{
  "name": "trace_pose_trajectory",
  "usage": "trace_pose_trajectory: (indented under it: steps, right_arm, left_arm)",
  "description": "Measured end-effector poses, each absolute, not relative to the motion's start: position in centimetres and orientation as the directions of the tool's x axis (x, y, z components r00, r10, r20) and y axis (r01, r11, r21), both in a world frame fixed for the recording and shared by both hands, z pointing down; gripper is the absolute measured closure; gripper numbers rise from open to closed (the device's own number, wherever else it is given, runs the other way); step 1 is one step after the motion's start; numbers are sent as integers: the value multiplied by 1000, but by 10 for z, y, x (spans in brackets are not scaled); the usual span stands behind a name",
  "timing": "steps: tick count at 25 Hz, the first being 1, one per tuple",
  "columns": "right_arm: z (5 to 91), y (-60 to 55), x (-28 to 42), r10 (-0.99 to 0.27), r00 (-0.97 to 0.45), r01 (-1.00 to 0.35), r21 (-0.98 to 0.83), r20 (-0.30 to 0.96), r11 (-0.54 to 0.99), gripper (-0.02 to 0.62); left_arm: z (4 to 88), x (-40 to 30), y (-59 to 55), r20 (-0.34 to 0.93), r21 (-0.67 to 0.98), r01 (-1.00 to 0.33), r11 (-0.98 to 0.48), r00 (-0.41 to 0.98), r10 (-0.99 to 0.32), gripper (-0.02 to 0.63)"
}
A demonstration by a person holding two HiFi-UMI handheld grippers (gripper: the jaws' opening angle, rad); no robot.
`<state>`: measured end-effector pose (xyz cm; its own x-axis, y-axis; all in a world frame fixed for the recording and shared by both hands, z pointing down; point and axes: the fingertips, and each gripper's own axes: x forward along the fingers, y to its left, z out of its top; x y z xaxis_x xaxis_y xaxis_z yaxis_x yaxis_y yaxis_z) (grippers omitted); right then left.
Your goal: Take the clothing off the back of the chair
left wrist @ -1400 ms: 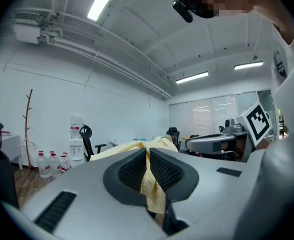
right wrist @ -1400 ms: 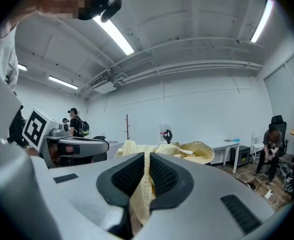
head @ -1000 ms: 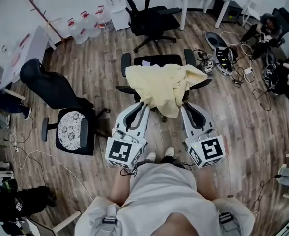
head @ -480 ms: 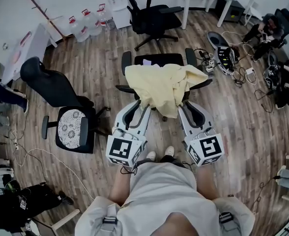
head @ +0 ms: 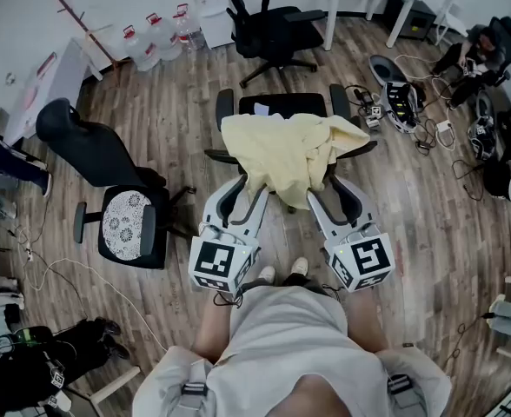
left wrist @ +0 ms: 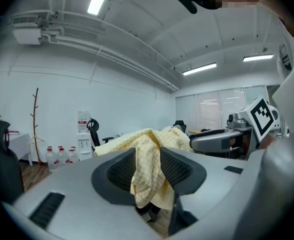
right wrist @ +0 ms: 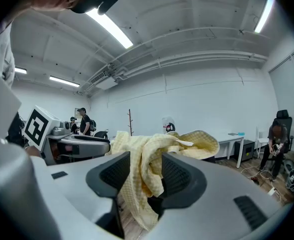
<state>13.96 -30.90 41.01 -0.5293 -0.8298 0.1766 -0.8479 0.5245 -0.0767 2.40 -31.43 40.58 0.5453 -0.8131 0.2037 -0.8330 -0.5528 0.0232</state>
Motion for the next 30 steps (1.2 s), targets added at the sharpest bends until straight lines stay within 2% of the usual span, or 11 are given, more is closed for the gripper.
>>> trace_pose_trajectory:
  steps: [6,14,30]
  right_arm:
    - [418,-313,135,-820,-539,-842,-92,193,532,337]
    - [426,-322,131,-806,-548,-836,-109,223,538,304]
    - [437,-340,120,-786,-575,-818,-156,227,554,295]
  left_arm:
    - [410,25,-317,213,23,-832,-554,545,-811,443]
    - [413,29,-324,232,20,-829,-559,548,-804,413]
    - [425,34,-338,252,32,-831,-556,545,-800,402]
